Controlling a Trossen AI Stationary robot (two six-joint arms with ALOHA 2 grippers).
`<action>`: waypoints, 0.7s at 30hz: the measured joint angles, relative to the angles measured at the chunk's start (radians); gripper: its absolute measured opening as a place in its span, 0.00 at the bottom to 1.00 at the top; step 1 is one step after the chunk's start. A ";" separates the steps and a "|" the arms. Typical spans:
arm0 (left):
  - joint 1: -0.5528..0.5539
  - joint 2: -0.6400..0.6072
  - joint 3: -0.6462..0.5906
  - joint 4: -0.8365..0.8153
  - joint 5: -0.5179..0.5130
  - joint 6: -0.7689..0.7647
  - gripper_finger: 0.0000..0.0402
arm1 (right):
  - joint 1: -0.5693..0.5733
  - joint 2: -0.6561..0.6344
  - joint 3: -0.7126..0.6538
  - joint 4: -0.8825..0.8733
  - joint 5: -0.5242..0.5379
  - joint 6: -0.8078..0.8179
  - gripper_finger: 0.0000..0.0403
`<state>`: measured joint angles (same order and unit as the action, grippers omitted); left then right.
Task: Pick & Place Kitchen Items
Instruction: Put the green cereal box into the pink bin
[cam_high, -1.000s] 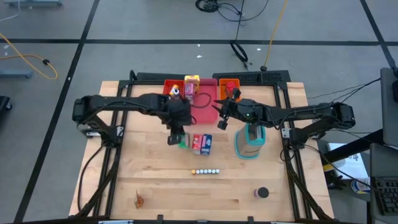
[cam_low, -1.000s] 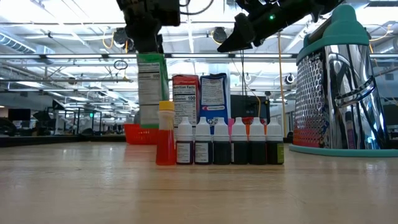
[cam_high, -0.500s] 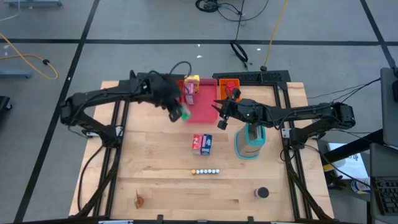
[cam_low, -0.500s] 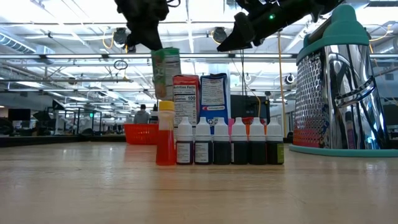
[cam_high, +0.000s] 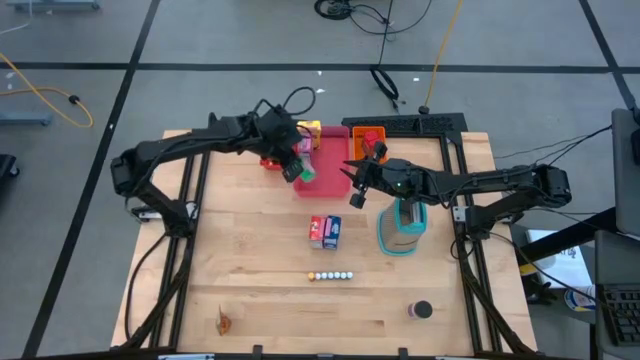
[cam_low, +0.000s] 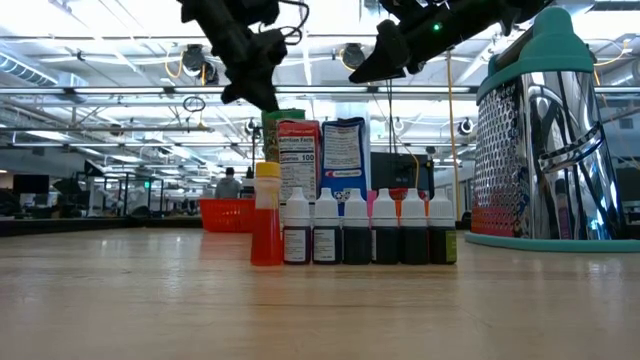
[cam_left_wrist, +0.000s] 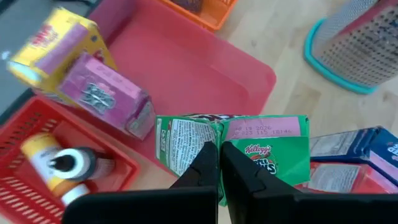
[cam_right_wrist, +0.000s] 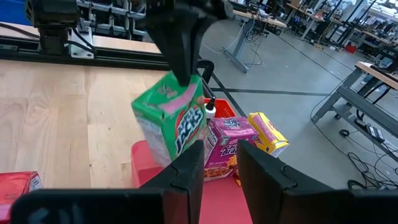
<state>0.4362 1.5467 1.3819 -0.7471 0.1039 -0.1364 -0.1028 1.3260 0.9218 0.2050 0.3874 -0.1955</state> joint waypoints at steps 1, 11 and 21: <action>0.003 0.009 0.000 -0.003 0.003 0.005 0.00 | 0.000 0.000 0.000 0.000 0.000 0.000 0.22; 0.035 0.098 0.000 0.013 0.037 0.064 0.00 | 0.000 0.000 0.000 0.000 0.000 0.000 0.22; 0.039 0.142 0.000 0.017 0.006 0.133 0.03 | 0.000 0.000 0.000 -0.008 0.000 0.000 0.22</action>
<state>0.4755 1.6891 1.3819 -0.7300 0.1102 -0.0038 -0.1028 1.3258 0.9218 0.1969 0.3874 -0.1955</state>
